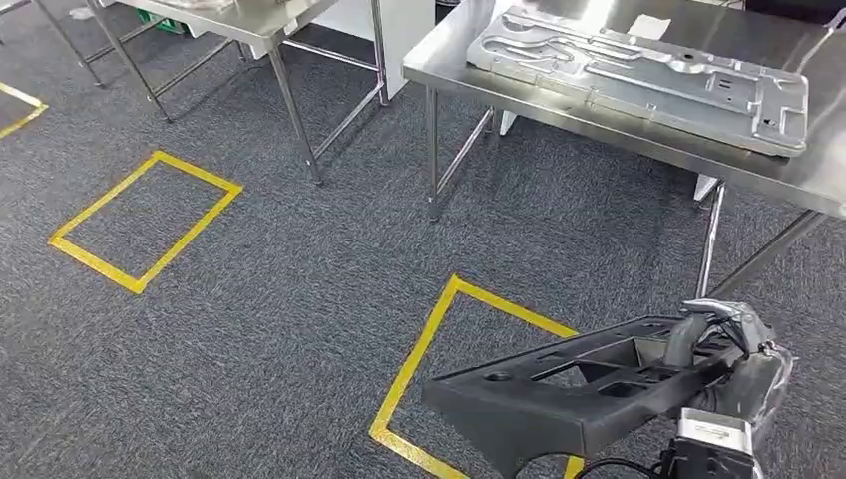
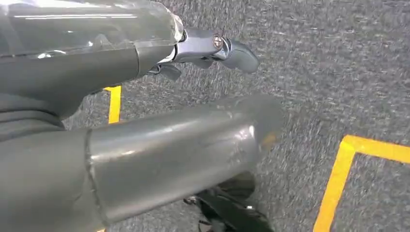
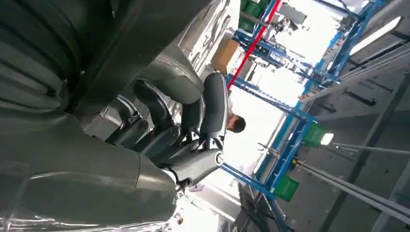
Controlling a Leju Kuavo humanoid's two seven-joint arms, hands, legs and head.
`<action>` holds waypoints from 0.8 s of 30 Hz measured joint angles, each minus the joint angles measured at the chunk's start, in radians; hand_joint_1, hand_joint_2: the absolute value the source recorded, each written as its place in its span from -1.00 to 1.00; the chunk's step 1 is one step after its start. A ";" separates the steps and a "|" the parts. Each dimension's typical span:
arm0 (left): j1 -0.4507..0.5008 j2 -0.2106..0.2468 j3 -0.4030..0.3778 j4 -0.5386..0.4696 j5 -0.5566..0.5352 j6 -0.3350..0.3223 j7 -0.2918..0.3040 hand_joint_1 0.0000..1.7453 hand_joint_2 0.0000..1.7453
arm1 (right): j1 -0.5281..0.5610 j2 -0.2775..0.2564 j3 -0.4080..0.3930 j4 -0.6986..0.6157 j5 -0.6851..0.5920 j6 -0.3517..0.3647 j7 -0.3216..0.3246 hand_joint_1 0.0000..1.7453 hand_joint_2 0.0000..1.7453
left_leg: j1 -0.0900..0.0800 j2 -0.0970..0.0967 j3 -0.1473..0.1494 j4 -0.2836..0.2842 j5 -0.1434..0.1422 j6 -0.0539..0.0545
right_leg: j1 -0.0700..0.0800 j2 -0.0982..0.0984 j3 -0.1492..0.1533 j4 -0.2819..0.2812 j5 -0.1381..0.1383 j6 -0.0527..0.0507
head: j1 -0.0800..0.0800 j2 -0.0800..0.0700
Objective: Take the parts from the cabinet and place them on the table.
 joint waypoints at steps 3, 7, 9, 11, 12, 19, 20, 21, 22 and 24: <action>0.000 0.003 0.000 0.000 -0.007 0.000 0.001 -1.00 -1.00 | -0.007 0.000 -0.006 0.004 0.029 -0.011 0.020 1.00 1.00 | -0.001 0.000 0.088 -0.245 0.159 0.012 | 0.001 0.001 0.034 0.000 -0.026 0.009 | 0.000 0.000; -0.001 0.005 0.000 0.000 -0.008 -0.002 0.006 -1.00 -1.00 | -0.020 -0.003 -0.027 0.013 0.014 -0.001 0.042 1.00 1.00 | -0.009 -0.003 0.103 -0.281 0.125 0.037 | 0.006 0.002 0.042 0.005 -0.029 0.035 | 0.003 0.000; -0.001 0.005 0.000 0.000 -0.009 -0.006 0.005 -1.00 -1.00 | -0.020 -0.005 -0.032 0.014 -0.006 0.022 0.043 1.00 1.00 | -0.003 -0.006 0.132 -0.294 0.122 0.050 | 0.001 -0.001 0.043 0.028 -0.039 0.042 | 0.005 0.000; -0.003 0.005 0.000 0.000 -0.009 -0.009 0.005 -1.00 -1.00 | -0.024 -0.013 -0.032 0.015 -0.032 0.054 0.036 1.00 1.00 | -0.002 -0.006 0.146 -0.298 0.116 0.059 | 0.000 0.000 -0.025 0.139 -0.087 0.053 | 0.013 0.000; -0.003 0.005 0.000 0.000 -0.008 -0.010 0.005 -1.00 -1.00 | -0.023 -0.018 -0.032 0.017 -0.043 0.066 0.033 1.00 1.00 | -0.002 -0.006 0.149 -0.298 0.112 0.060 | -0.002 0.000 -0.076 0.213 -0.114 0.056 | 0.012 0.000; 0.003 0.004 0.000 0.000 -0.006 -0.013 -0.003 -1.00 -1.00 | -0.023 -0.033 -0.032 0.027 -0.131 0.120 0.011 1.00 1.00 | -0.004 0.022 0.221 -0.298 0.050 0.045 | 0.007 -0.076 -0.109 0.041 0.076 0.034 | 0.014 0.000; 0.003 0.004 0.000 0.000 -0.006 -0.013 -0.004 -1.00 -1.00 | -0.026 -0.033 -0.032 0.030 -0.134 0.124 0.011 1.00 1.00 | -0.008 0.027 0.225 -0.300 0.042 0.035 | 0.014 -0.079 -0.112 0.040 0.028 0.031 | 0.011 0.000; 0.004 0.004 0.000 0.000 -0.005 -0.013 -0.004 -1.00 -1.00 | -0.026 -0.035 -0.032 0.029 -0.135 0.126 0.008 1.00 1.00 | -0.008 0.041 0.228 -0.308 0.032 0.025 | 0.016 -0.072 -0.108 0.042 0.041 0.025 | 0.010 0.000; 0.005 0.004 0.000 0.000 -0.006 -0.014 -0.003 -1.00 -1.00 | -0.025 -0.035 -0.032 0.030 -0.136 0.128 0.006 1.00 1.00 | -0.008 0.047 0.248 -0.291 0.038 0.020 | 0.011 -0.056 -0.104 0.033 0.044 0.016 | 0.010 0.000; -0.002 0.003 0.000 0.000 -0.005 -0.015 -0.003 -1.00 -1.00 | -0.027 -0.035 -0.032 0.029 -0.138 0.134 0.005 1.00 1.00 | -0.005 0.047 0.249 -0.266 0.038 0.009 | 0.003 -0.032 -0.073 0.025 0.044 0.002 | 0.009 0.000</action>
